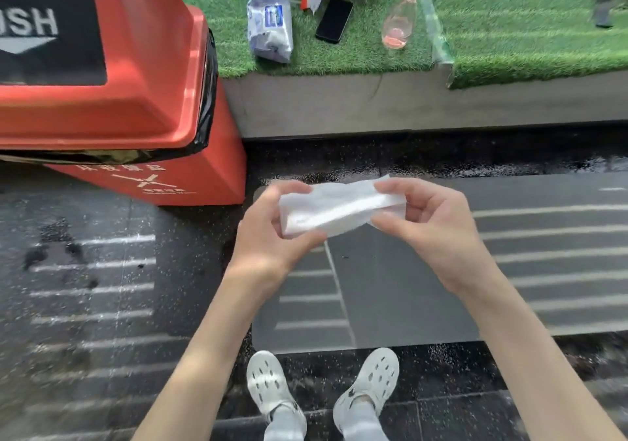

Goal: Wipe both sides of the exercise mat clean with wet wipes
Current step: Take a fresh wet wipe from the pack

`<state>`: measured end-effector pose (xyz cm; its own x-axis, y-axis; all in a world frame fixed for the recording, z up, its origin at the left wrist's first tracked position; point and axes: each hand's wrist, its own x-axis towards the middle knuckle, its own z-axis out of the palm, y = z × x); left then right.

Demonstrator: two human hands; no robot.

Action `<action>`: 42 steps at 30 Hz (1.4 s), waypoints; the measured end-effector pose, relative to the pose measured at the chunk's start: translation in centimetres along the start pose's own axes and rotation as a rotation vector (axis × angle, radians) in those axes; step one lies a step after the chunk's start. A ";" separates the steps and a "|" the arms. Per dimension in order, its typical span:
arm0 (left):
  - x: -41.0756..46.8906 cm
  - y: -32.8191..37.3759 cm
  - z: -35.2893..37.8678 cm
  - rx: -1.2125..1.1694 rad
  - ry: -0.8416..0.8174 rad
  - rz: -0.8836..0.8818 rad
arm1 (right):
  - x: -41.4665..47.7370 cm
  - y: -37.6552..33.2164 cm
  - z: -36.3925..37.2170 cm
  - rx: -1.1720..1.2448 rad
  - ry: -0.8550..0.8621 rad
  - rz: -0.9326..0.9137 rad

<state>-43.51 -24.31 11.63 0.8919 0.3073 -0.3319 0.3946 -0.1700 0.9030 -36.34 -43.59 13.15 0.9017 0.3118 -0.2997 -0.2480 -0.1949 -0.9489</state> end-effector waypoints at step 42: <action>-1.6 1.7 0.9 -0.430 -0.326 -0.098 | -2.4 0.2 1.0 0.185 -0.222 -0.061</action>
<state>-44.08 -25.98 13.40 0.9047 -0.0157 -0.4257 0.4144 0.2636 0.8711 -38.87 -43.47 13.54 0.8223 0.5176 -0.2366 -0.2748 -0.0028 -0.9615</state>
